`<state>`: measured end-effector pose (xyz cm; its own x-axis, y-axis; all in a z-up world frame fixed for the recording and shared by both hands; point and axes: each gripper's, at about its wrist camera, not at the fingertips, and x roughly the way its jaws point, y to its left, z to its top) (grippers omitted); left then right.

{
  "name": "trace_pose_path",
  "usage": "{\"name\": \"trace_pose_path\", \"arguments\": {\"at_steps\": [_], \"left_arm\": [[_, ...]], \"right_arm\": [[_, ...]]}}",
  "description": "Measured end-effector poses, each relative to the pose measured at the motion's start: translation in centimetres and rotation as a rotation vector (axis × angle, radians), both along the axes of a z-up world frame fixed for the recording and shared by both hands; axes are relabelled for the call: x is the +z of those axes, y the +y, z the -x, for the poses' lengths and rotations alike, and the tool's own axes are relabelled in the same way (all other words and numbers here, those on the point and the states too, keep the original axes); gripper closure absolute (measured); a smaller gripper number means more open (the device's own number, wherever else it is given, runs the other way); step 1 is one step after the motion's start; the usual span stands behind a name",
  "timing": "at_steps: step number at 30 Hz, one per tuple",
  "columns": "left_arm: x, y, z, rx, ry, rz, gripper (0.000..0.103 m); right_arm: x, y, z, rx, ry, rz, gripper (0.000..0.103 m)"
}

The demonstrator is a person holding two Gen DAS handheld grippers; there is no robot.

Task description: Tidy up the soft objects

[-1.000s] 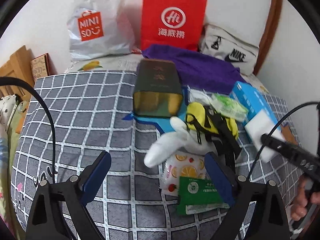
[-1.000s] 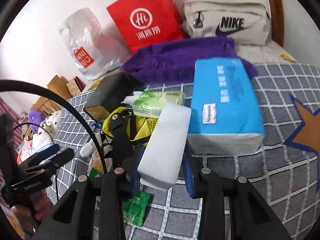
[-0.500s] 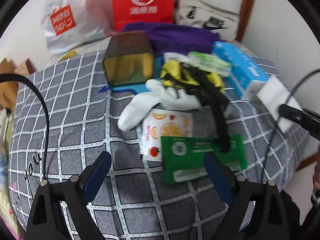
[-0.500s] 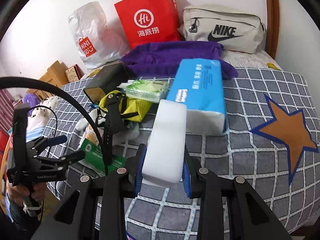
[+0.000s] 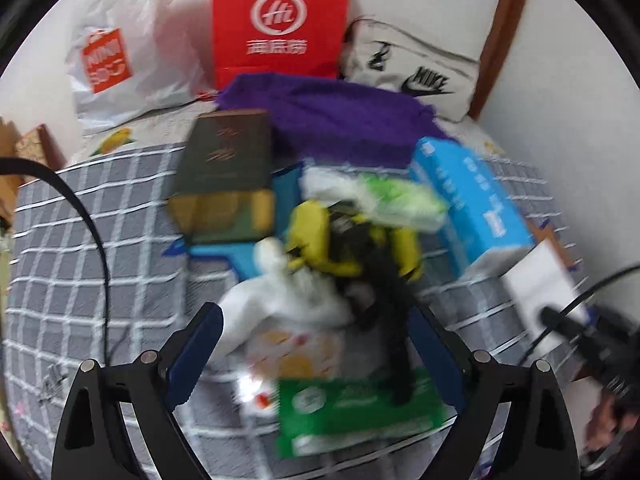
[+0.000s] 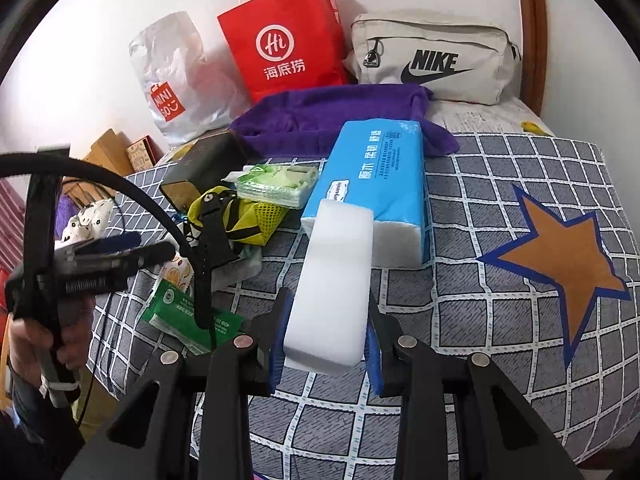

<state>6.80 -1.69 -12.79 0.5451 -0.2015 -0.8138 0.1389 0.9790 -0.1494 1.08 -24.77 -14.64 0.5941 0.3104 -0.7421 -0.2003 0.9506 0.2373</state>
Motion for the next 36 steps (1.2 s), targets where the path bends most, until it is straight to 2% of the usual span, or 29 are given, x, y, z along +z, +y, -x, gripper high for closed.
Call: {"name": "trace_pose_path", "arguments": {"at_steps": [2, 4, 6, 7, 9, 11, 12, 14, 15, 17, 21, 25, 26, 27, 28, 29, 30, 32, 34, 36], "left_arm": [[0.2, -1.4, -0.8, -0.015, -0.011, -0.016, 0.010], [0.1, -3.1, -1.7, -0.028, -0.012, -0.069, 0.011], [-0.4, -4.4, -2.6, -0.037, 0.007, -0.095, 0.020], [-0.9, -4.8, -3.1, -0.032, 0.024, -0.108, 0.022], [-1.9, -5.3, -3.7, -0.014, 0.040, -0.161, 0.033], [-2.2, -5.1, -3.8, -0.015, 0.034, -0.168, 0.035], [-2.0, -4.6, -3.6, -0.015, 0.031, -0.148, 0.049], [-1.2, -3.6, -3.0, -0.003, 0.017, -0.138, 0.068], [-0.9, -3.1, -2.8, -0.009, 0.022, -0.122, 0.080], [-0.5, -2.2, -2.5, -0.011, 0.034, -0.082, 0.088], [-0.8, -1.0, -1.8, -0.009, 0.051, -0.095, 0.088], [-0.7, -1.9, -1.7, -0.041, 0.064, -0.036, 0.087], [-0.6, -2.4, -1.8, -0.054, 0.061, -0.027, 0.082], [-0.6, -3.1, -1.9, -0.070, 0.059, -0.030, 0.072], [-0.8, -3.6, -1.9, -0.073, 0.060, -0.050, 0.064], [-1.1, -4.0, -2.0, -0.067, 0.064, -0.075, 0.047], [-1.6, -4.5, -2.2, -0.055, 0.068, -0.110, 0.043], [-2.8, -4.7, -2.6, -0.033, 0.084, -0.134, 0.043], [-3.3, -4.2, -2.7, -0.024, 0.093, -0.110, 0.045], [-3.4, -3.9, -2.6, -0.019, 0.085, -0.094, 0.057]], "right_arm": [[-0.2, -0.1, -0.3, 0.000, 0.005, -0.001, 0.070], [-0.4, -0.1, -0.5, 0.002, 0.015, -0.003, 0.070], [-0.7, -0.3, -0.8, 0.005, 0.023, -0.006, 0.070], [-0.9, -0.4, -0.9, 0.005, 0.028, -0.008, 0.070], [-1.2, -0.6, -1.0, 0.006, 0.034, -0.010, 0.070], [-1.4, -0.8, -1.1, 0.008, 0.042, -0.012, 0.070], [-1.5, -0.9, -1.1, 0.008, 0.043, -0.016, 0.070], [-1.7, -1.2, -1.1, 0.008, 0.048, -0.023, 0.070], [-1.8, -1.3, -1.2, 0.005, 0.048, -0.025, 0.070], [-1.8, -1.5, -1.2, 0.003, 0.047, -0.031, 0.070], [-1.9, -1.8, -1.4, 0.000, 0.042, -0.043, 0.070], [-2.2, -1.6, -1.6, 0.005, 0.052, -0.047, 0.070], [-2.3, -1.6, -1.6, 0.007, 0.053, -0.049, 0.070], [-2.3, -1.6, -1.6, 0.008, 0.053, -0.049, 0.070], [-2.3, -1.6, -1.6, 0.007, 0.054, -0.049, 0.070], [-2.3, -1.6, -1.6, 0.007, 0.056, -0.049, 0.070], [-2.3, -1.7, -1.6, 0.006, 0.055, -0.050, 0.070], [-2.2, -1.9, -1.5, 0.002, 0.051, -0.050, 0.070], [-2.2, -2.0, -1.5, -0.001, 0.052, -0.051, 0.070], [-2.1, -2.1, -1.4, -0.002, 0.048, -0.052, 0.070]]}}
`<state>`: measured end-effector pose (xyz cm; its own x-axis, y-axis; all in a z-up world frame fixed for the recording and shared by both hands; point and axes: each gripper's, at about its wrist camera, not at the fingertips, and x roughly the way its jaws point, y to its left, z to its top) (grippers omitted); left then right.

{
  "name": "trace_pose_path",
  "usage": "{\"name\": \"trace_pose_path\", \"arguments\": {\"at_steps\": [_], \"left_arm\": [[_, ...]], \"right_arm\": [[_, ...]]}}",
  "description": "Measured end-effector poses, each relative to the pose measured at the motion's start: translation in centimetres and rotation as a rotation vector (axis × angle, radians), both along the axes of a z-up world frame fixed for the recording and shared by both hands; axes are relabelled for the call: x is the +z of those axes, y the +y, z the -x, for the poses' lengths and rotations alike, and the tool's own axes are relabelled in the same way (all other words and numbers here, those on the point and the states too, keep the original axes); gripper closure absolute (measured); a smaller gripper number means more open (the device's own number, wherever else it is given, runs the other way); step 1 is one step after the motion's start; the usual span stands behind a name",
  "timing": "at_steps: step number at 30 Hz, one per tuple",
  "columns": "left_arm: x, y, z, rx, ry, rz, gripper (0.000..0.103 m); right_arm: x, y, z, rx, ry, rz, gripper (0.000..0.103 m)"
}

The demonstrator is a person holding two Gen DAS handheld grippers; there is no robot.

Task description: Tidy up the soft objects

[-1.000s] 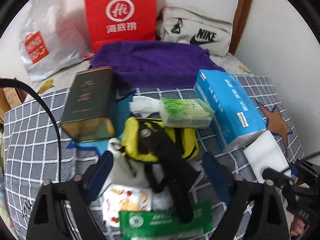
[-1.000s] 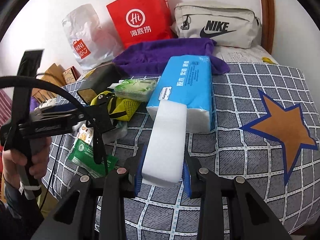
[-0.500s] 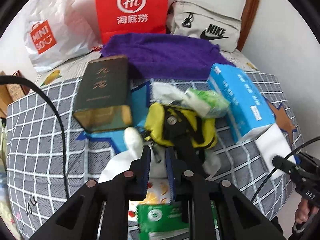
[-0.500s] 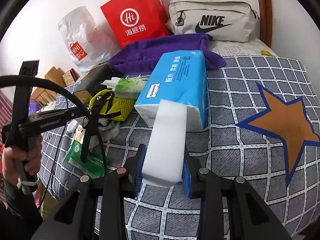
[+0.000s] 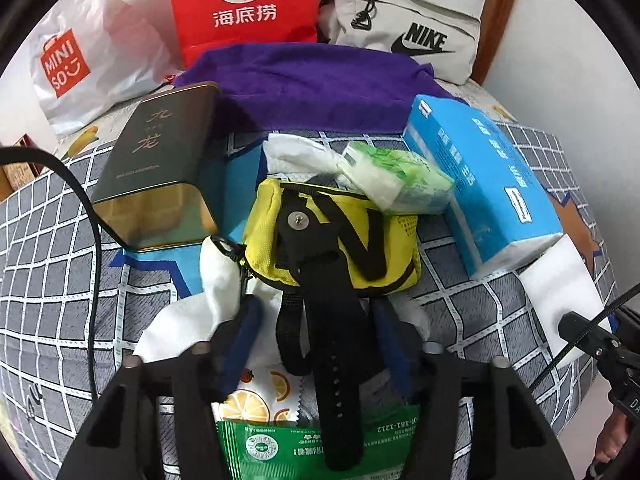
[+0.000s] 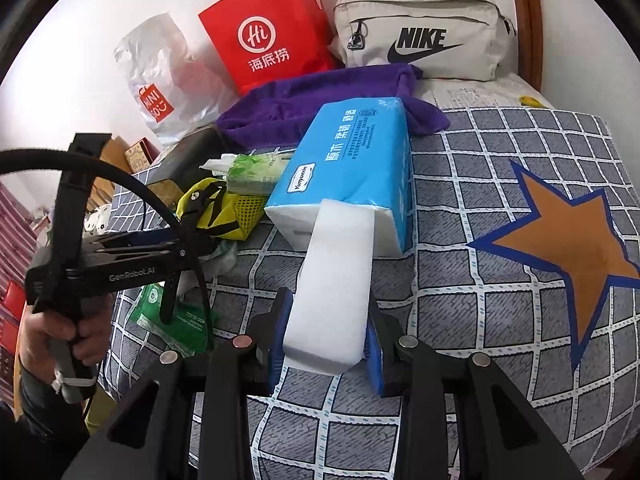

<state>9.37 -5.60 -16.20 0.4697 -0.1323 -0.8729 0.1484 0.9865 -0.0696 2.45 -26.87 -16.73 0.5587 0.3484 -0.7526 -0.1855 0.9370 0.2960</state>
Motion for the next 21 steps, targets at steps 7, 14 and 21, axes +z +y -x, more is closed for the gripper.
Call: {"name": "trace_pose_path", "arguments": {"at_steps": [7, 14, 21], "left_arm": [[2.1, 0.8, 1.0, -0.038, -0.023, 0.027, 0.072], [2.0, 2.1, 1.3, -0.052, 0.000, 0.043, 0.072], [2.4, 2.5, 1.6, -0.046, -0.009, 0.039, 0.071]], "right_arm": [[-0.1, -0.3, 0.1, -0.004, -0.002, -0.005, 0.070], [-0.1, 0.0, 0.2, 0.011, -0.002, -0.002, 0.070], [-0.1, 0.5, 0.2, 0.024, -0.002, 0.006, 0.069]]}}
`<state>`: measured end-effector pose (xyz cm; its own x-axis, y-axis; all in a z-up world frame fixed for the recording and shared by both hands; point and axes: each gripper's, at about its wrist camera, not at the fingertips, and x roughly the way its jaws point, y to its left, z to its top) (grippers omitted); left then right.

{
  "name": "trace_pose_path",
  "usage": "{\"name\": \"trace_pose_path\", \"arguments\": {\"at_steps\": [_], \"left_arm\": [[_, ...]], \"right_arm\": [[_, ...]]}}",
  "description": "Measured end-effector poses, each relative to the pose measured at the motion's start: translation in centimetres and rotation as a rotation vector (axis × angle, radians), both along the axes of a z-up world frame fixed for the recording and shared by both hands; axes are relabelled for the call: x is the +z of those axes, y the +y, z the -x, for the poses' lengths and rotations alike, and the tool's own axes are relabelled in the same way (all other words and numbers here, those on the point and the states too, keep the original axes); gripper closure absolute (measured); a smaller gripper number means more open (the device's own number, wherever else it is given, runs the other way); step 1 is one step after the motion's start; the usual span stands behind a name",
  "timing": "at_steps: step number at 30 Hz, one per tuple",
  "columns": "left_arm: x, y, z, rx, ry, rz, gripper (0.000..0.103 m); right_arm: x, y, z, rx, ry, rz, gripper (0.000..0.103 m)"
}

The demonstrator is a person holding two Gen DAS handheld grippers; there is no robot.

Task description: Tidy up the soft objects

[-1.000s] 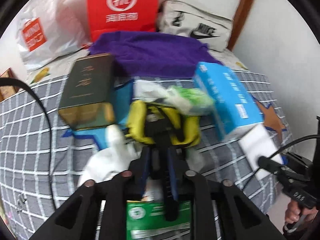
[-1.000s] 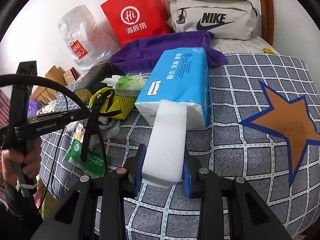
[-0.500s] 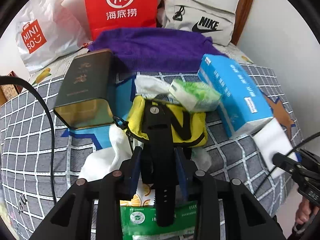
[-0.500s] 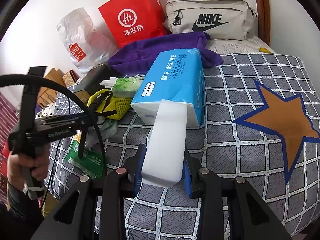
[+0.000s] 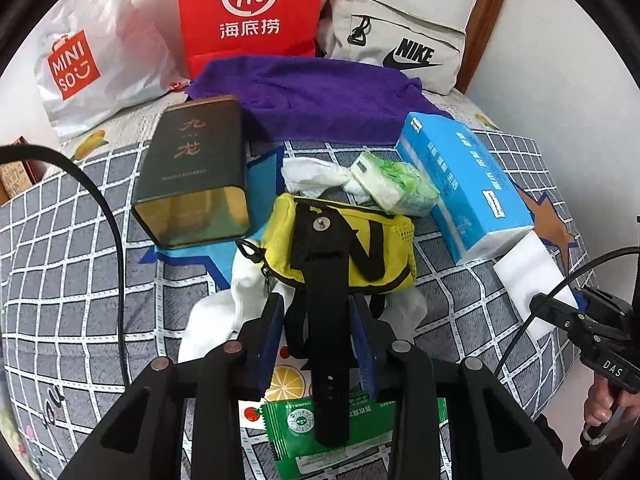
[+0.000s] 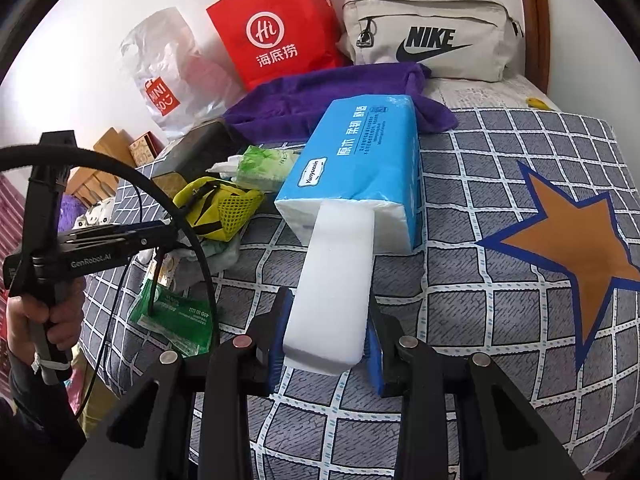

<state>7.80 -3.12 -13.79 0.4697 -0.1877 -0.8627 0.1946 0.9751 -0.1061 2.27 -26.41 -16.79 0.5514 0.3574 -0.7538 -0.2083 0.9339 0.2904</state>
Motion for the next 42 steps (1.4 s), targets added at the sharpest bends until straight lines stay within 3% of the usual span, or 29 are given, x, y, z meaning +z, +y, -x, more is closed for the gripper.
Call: {"name": "trace_pose_path", "arguments": {"at_steps": [10, 14, 17, 25, 30, 36, 39, 42], "left_arm": [[-0.5, -1.2, -1.2, -0.020, 0.004, -0.019, 0.074], [0.6, -1.2, -0.2, -0.040, -0.023, -0.034, 0.084], [1.1, -0.5, 0.1, -0.034, -0.034, -0.036, 0.084], [-0.8, -1.0, -0.8, -0.042, 0.023, -0.027, 0.083], [-1.1, -0.3, -1.3, -0.028, 0.043, 0.027, 0.083], [-1.2, -0.5, -0.9, -0.035, 0.029, 0.017, 0.084], [-1.8, -0.5, -1.1, -0.025, 0.039, 0.011, 0.076], [-2.2, -0.2, -1.2, -0.014, 0.040, 0.033, 0.076]], "right_arm": [[0.0, 0.1, -0.1, 0.005, 0.002, 0.005, 0.069], [0.1, -0.1, -0.1, 0.002, 0.000, 0.007, 0.069], [0.0, 0.0, -0.2, 0.005, 0.005, 0.006, 0.069], [0.0, 0.4, -0.1, 0.024, 0.006, 0.008, 0.069], [0.1, 0.4, -0.1, 0.024, 0.005, 0.013, 0.069], [0.1, 0.6, 0.1, 0.034, 0.008, 0.015, 0.069], [0.1, 0.6, 0.2, 0.037, 0.003, 0.015, 0.069], [0.1, 0.7, 0.1, 0.037, 0.005, 0.017, 0.069]]}}
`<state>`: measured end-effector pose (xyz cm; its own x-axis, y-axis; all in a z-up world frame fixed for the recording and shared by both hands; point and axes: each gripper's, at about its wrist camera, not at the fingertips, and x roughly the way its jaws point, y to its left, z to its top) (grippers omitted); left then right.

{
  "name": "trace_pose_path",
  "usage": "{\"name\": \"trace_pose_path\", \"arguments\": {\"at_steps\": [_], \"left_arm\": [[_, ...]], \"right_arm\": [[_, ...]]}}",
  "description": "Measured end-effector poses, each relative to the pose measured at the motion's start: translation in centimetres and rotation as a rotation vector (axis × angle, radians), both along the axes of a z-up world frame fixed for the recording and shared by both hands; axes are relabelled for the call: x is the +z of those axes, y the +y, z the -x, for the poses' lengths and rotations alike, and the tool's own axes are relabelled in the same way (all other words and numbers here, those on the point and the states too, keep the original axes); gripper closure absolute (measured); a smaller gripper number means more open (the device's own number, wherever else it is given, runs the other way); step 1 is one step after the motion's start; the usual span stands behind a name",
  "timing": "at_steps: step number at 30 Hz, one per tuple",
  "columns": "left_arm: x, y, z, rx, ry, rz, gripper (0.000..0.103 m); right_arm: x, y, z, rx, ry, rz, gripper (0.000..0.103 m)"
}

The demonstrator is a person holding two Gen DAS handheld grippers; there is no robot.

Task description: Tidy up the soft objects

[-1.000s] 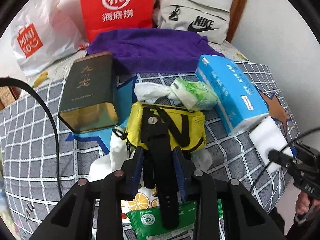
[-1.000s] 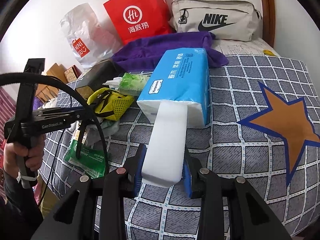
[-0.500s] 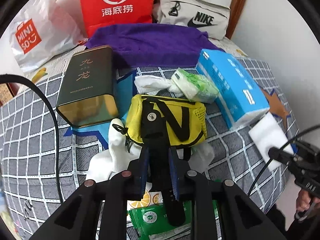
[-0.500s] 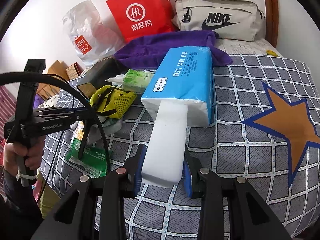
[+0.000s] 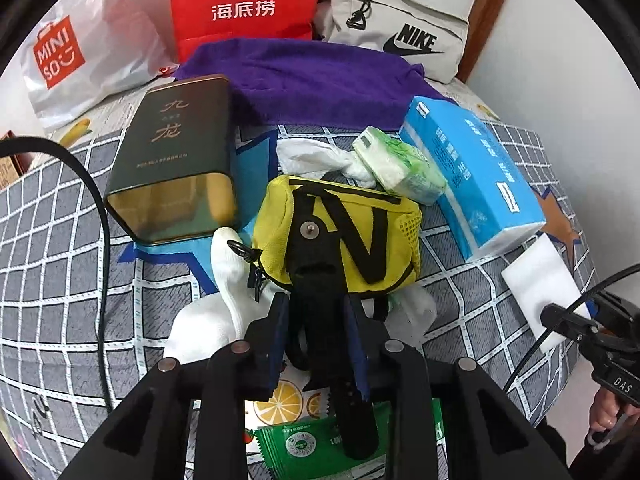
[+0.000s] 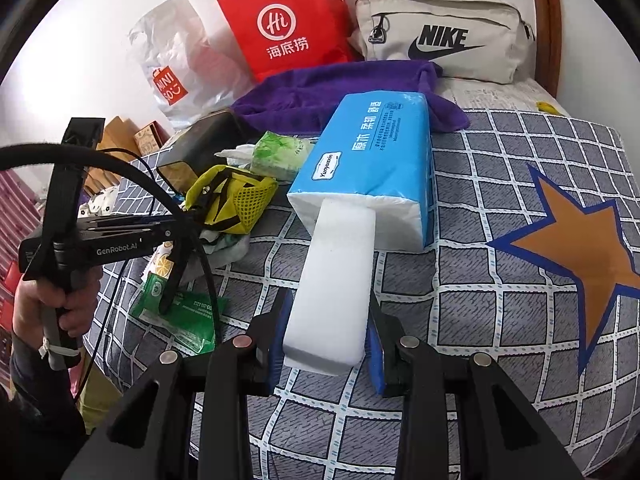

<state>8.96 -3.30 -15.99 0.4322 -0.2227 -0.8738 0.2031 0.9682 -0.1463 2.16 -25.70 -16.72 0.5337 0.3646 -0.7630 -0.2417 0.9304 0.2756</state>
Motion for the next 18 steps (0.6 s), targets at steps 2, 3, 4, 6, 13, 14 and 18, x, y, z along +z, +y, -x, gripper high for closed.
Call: {"name": "trace_pose_path", "arguments": {"at_steps": [2, 3, 4, 6, 13, 14, 18], "left_arm": [[-0.1, 0.2, -0.1, 0.002, 0.000, 0.013, 0.076], [-0.1, 0.3, -0.1, 0.006, 0.001, 0.024, 0.078], [0.1, 0.4, 0.0, 0.005, -0.002, 0.034, 0.080], [0.4, 0.3, 0.3, -0.002, -0.010, 0.025, 0.082], [2.2, 1.4, 0.8, -0.003, -0.029, 0.044, 0.085], [2.3, 1.6, 0.8, -0.003, -0.031, 0.045, 0.085], [2.6, 2.1, 0.7, 0.002, -0.034, 0.051, 0.085]], "right_arm": [[0.0, 0.0, 0.0, 0.000, 0.001, 0.001, 0.069], [0.0, 0.0, 0.0, 0.001, 0.002, 0.001, 0.069], [0.0, 0.0, 0.0, 0.000, 0.002, 0.002, 0.069], [0.0, 0.1, 0.0, 0.001, 0.003, 0.005, 0.069], [0.2, 0.4, -0.2, 0.006, -0.004, 0.018, 0.069], [0.3, 0.5, -0.2, 0.008, -0.005, 0.019, 0.069], [0.7, 0.8, -0.4, 0.015, -0.013, 0.024, 0.069]]}}
